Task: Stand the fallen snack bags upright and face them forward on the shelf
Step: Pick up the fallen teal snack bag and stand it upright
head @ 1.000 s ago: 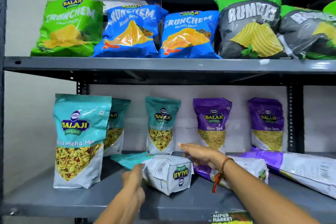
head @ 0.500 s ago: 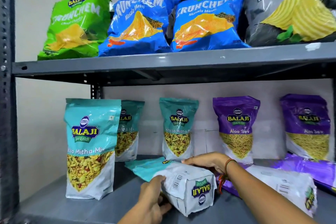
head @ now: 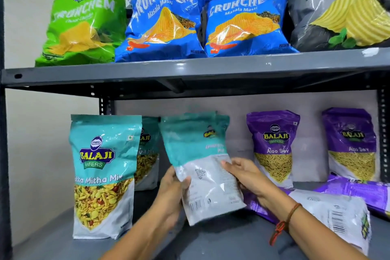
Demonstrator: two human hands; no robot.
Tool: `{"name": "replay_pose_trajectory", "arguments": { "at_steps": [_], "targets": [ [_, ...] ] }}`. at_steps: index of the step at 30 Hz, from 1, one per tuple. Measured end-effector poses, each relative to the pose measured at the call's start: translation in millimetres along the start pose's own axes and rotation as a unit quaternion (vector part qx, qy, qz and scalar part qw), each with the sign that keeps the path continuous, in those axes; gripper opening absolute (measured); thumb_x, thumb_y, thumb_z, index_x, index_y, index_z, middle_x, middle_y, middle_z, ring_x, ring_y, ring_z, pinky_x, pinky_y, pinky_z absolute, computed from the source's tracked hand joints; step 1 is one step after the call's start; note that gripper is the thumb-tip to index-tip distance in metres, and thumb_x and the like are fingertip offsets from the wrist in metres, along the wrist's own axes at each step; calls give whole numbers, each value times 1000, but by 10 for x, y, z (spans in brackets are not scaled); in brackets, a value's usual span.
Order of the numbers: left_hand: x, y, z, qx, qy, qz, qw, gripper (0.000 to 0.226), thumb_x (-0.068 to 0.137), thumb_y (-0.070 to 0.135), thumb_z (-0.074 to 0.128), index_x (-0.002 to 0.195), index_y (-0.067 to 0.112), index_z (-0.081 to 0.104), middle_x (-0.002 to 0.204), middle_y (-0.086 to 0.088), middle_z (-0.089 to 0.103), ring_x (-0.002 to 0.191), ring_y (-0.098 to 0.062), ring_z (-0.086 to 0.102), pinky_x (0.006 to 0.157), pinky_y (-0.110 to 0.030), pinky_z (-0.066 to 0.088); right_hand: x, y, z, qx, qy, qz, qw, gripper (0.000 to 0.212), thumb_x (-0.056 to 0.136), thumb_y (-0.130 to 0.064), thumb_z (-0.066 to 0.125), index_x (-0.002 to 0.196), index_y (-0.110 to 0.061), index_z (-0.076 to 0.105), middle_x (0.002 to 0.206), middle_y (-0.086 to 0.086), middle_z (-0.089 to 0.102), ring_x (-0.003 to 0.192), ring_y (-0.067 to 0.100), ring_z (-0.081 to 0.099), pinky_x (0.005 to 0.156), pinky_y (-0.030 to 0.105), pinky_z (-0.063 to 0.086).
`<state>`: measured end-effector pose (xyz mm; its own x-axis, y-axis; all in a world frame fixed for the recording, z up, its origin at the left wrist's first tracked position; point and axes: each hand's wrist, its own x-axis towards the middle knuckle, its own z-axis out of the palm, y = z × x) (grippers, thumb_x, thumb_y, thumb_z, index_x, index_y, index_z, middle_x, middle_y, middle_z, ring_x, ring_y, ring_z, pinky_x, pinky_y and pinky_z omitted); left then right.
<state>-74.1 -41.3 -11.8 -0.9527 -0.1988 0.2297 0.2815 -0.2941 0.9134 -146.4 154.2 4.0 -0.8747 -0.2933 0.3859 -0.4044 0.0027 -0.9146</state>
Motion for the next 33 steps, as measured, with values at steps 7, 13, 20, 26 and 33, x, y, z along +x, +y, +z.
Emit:
{"name": "replay_pose_trajectory", "arguments": {
  "at_steps": [7, 13, 20, 26, 33],
  "targets": [
    [283, -128, -300, 3, -87, -2, 996, 43, 87, -16, 52, 119, 12, 64, 107, -9, 79, 91, -22, 76, 80, -40, 61, -265, 194, 179, -90, 79, -85, 989, 21, 88, -13, 70, 109, -16, 65, 111, 1, 76, 98, 15, 74, 93, 43, 57],
    [346, -260, -445, -15, -127, -8, 992, 47, 81, 9, 69, 127, 7, 62, 118, -13, 74, 101, -25, 73, 103, -46, 47, -473, 213, 296, -165, 183, -96, 965, 47, 79, -24, 80, 119, -23, 54, 118, -2, 63, 107, 17, 61, 91, 43, 55],
    [333, -289, -453, -25, -100, -119, 988, 71, 86, 72, 37, 118, 20, 72, 123, -9, 72, 112, -25, 70, 92, -46, 52, -957, 235, 720, -145, 114, -53, 981, 82, 56, -45, 83, 124, -39, 38, 121, -17, 36, 115, 10, 42, 106, 35, 45],
    [143, -286, -420, 137, -78, -59, 986, 63, 93, 60, 31, 96, 19, 78, 91, 4, 81, 85, -13, 75, 77, -29, 53, -822, 238, 741, -127, 53, 8, 990, 120, 60, -45, 85, 151, -28, 7, 148, -10, 18, 143, 9, 21, 123, 30, 18],
    [-111, -369, -412, 211, -81, 111, 968, 13, 81, 19, 75, 68, 15, 76, 64, -2, 71, 61, -12, 63, 59, -18, 48, -595, 258, 402, -61, 5, 23, 998, 82, 50, -56, 87, 122, -55, 47, 126, -15, 45, 124, 0, 43, 103, 24, 37]
  ]
}}
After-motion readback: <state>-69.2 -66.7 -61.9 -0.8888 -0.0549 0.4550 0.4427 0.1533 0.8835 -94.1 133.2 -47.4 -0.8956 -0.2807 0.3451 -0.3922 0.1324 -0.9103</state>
